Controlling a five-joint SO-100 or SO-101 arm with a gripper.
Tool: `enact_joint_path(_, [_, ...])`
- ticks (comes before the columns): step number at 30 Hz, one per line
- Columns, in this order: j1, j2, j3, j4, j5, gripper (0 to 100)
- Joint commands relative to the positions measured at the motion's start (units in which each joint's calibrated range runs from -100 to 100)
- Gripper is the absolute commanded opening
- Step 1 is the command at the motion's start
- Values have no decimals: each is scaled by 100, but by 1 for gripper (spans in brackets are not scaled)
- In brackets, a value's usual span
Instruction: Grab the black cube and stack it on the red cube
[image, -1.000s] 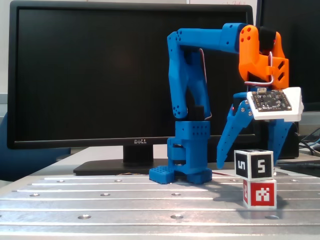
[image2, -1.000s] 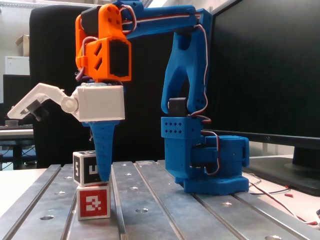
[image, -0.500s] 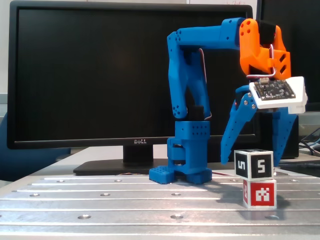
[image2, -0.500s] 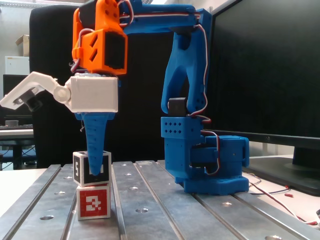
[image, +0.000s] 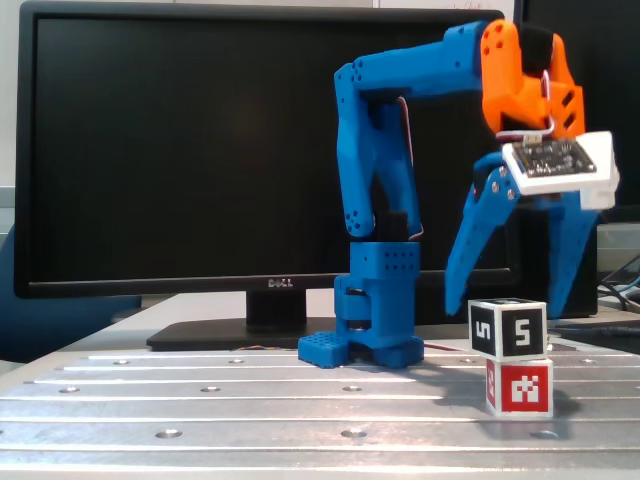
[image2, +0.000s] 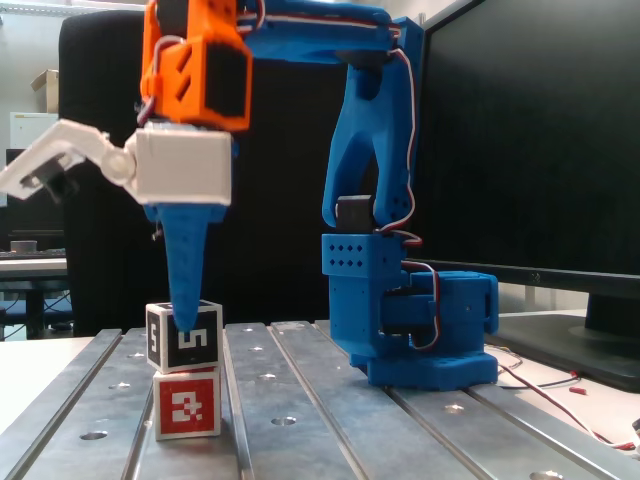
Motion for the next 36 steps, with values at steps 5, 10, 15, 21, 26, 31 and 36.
enact_joint_path(5, [-22, -109, -325, 199, -20, 32])
enact_joint_path(10, [-22, -117, -343, 199, -20, 32])
enact_joint_path(15, [-22, -134, -469, 293, -20, 32])
enact_joint_path(21, [7, -276, -931, 738, -15, 32])
enact_joint_path(26, [59, -284, -1175, 1071, 122, 32])
enact_joint_path(31, [450, -284, -1718, 1567, 627, 32])
enact_joint_path(36, [1152, -217, -2152, 1900, 1537, 32])
